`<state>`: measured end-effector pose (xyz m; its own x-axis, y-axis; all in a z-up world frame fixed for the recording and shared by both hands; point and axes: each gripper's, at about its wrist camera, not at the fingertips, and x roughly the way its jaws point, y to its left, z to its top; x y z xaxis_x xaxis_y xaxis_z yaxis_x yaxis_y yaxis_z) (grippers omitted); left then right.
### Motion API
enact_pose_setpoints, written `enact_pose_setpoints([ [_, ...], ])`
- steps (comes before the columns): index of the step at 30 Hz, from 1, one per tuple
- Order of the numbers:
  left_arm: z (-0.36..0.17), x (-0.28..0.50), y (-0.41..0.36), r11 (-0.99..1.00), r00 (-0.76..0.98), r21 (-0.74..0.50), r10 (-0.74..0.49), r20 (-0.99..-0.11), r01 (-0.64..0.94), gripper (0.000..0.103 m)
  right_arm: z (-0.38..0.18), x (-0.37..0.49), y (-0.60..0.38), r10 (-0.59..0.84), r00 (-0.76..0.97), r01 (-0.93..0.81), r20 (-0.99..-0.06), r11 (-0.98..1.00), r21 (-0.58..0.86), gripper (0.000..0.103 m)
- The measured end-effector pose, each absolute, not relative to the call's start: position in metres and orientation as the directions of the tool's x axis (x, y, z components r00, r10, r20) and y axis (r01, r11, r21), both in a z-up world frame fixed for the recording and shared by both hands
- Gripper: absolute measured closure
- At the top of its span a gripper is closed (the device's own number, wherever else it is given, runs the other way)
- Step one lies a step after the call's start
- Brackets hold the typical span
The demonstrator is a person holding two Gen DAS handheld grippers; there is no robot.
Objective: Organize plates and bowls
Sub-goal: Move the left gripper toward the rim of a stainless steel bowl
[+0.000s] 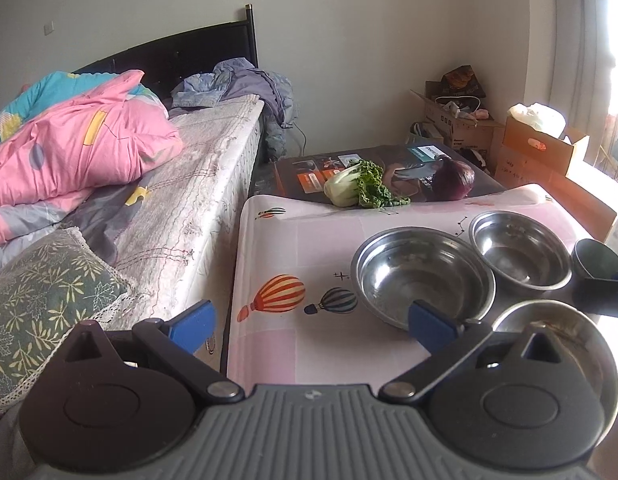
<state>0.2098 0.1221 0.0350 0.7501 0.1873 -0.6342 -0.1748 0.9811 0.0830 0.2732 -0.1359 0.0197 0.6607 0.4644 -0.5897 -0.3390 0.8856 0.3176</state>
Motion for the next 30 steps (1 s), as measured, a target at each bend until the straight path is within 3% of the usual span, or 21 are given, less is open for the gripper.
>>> enact_pose_setpoints([
  [5, 0.014, 0.251, 0.128, 0.987, 0.725, 0.027, 0.136, -0.675, -0.159, 0.008, -0.005, 0.315, -0.12, 0.472, 0.637, -0.323, -0.609, 0.882, 0.344, 0.004],
  [8, 0.0, 0.272, 0.127, 0.99, 0.71, 0.006, 0.107, -0.696, -0.143, 0.013, -0.021, 0.34, -0.115, 0.477, 0.619, -0.309, -0.624, 0.878, 0.365, 0.013],
  [10, -0.008, 0.286, 0.127, 0.991, 0.69, 0.005, 0.099, -0.717, -0.136, 0.019, -0.032, 0.355, -0.111, 0.481, 0.602, -0.303, -0.637, 0.876, 0.375, 0.026],
  [12, -0.017, 0.3, 0.126, 0.991, 0.661, 0.006, 0.093, -0.745, -0.133, 0.035, -0.046, 0.368, -0.108, 0.476, 0.583, -0.295, -0.659, 0.879, 0.373, 0.034],
  [16, -0.033, 0.32, 0.125, 0.99, 0.609, 0.023, 0.104, -0.786, -0.139, 0.051, -0.063, 0.387, -0.102, 0.471, 0.556, -0.281, -0.685, 0.882, 0.378, 0.051],
  [18, -0.04, 0.325, 0.127, 0.989, 0.582, 0.025, 0.105, -0.806, -0.144, 0.065, -0.068, 0.392, -0.101, 0.467, 0.552, -0.278, -0.69, 0.884, 0.376, 0.056],
  [25, -0.037, 0.315, 0.135, 0.99, 0.577, 0.028, 0.104, -0.81, -0.139, 0.065, -0.079, 0.399, -0.103, 0.463, 0.534, -0.278, -0.708, 0.887, 0.37, 0.07],
  [30, -0.047, 0.306, 0.151, 0.987, 0.506, 0.016, 0.097, -0.857, -0.161, 0.069, -0.079, 0.4, -0.099, 0.465, 0.53, -0.291, -0.709, 0.885, 0.363, 0.074],
])
